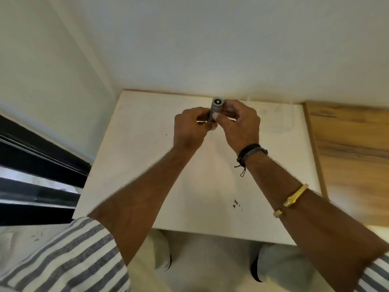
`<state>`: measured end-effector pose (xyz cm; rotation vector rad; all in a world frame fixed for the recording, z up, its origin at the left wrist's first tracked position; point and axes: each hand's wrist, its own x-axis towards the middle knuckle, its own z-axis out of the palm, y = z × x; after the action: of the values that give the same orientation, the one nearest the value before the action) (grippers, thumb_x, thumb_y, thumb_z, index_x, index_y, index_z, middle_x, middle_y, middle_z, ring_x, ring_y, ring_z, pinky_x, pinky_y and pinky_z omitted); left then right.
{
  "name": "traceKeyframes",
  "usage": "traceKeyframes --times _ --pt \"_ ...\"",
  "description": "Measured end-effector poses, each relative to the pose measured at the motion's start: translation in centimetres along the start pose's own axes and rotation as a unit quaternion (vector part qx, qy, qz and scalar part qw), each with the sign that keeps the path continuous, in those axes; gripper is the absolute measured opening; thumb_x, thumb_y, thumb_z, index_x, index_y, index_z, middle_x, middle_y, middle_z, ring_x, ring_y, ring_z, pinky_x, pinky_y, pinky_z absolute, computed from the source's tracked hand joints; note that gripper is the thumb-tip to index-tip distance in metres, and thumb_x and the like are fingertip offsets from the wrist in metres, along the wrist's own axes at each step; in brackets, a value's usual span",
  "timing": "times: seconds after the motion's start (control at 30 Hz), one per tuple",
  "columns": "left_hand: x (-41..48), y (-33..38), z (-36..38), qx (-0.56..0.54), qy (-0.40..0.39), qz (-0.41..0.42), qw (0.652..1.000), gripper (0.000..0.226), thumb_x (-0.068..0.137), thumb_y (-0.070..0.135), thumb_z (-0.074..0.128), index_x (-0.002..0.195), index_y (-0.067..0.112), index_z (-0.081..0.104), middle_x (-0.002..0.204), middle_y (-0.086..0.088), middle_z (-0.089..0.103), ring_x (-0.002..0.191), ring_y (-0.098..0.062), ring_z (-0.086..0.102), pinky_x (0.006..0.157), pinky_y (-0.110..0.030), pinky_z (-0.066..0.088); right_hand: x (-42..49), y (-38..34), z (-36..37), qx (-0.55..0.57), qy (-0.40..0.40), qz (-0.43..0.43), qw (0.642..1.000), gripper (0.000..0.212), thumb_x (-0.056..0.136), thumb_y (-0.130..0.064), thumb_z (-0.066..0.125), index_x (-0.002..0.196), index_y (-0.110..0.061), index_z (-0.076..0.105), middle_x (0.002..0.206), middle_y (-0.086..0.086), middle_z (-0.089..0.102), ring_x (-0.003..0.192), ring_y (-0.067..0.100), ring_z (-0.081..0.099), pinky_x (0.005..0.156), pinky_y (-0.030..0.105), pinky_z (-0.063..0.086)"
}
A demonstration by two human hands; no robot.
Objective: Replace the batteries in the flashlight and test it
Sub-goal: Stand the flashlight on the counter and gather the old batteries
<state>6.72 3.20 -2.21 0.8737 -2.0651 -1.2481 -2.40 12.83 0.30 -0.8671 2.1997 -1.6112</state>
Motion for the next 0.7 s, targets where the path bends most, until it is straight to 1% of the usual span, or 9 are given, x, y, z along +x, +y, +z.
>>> traceKeyframes --times 0.17,0.3,0.37,0.43,0.53,0.7 --pt "3.4 -1.7 0.4 0.009 -0.008 -0.015 1.0 0.025 0.073 0.012 0.081 0.098 0.016 0.078 0.086 0.009 0.076 0.08 0.0 0.071 0.079 -0.022 0.058 3.3 1.4 1.8 -0.011 -0.001 0.002 1.0 0.03 0.083 -0.009 0.078 0.112 -0.016 0.074 0.103 -0.006 0.076 0.097 0.006 0.072 0.087 0.018 0.056" --pt "5.0 -2.9 0.7 0.014 -0.008 -0.014 1.0 0.029 0.072 0.016 0.083 0.101 0.016 0.077 0.088 0.008 0.077 0.08 0.0 0.071 0.078 -0.018 0.056 4.7 2.5 2.6 -0.004 0.003 -0.011 1.0 0.027 0.083 -0.009 0.078 0.109 -0.016 0.075 0.099 -0.008 0.076 0.095 0.004 0.072 0.081 0.011 0.054" --pt "5.6 -3.1 0.8 0.017 -0.007 -0.01 1.0 0.031 0.072 0.017 0.083 0.102 0.016 0.077 0.089 0.008 0.077 0.08 0.001 0.071 0.079 -0.017 0.056 5.3 2.7 2.8 -0.003 0.006 -0.018 1.0 0.027 0.083 -0.01 0.079 0.109 -0.016 0.075 0.098 -0.008 0.076 0.095 0.003 0.072 0.08 0.011 0.054" --pt "6.3 -3.1 0.9 0.019 -0.01 -0.005 1.0 0.031 0.071 0.017 0.083 0.102 0.017 0.077 0.09 0.008 0.077 0.081 0.001 0.071 0.08 -0.018 0.056 5.8 2.8 2.9 -0.007 0.01 -0.021 1.0 0.028 0.083 -0.011 0.079 0.11 -0.016 0.075 0.099 -0.008 0.076 0.095 0.003 0.072 0.083 0.012 0.055" --pt "7.2 -3.1 1.0 0.03 -0.012 0.006 0.999 0.03 0.071 0.018 0.083 0.101 0.019 0.078 0.088 0.009 0.077 0.08 0.001 0.071 0.081 -0.023 0.057 6.7 2.9 3.0 -0.012 0.015 -0.026 0.999 0.03 0.083 -0.011 0.08 0.112 -0.015 0.074 0.101 -0.006 0.076 0.095 0.003 0.072 0.084 0.013 0.055" --pt "8.7 -3.1 1.3 0.032 -0.002 0.01 0.999 0.029 0.072 0.017 0.083 0.101 0.017 0.078 0.088 0.008 0.077 0.078 0.002 0.071 0.08 -0.024 0.058 8.2 3.0 3.4 -0.019 0.016 -0.024 0.999 0.032 0.083 -0.011 0.08 0.115 -0.012 0.074 0.104 -0.003 0.077 0.095 0.006 0.072 0.084 0.014 0.056"
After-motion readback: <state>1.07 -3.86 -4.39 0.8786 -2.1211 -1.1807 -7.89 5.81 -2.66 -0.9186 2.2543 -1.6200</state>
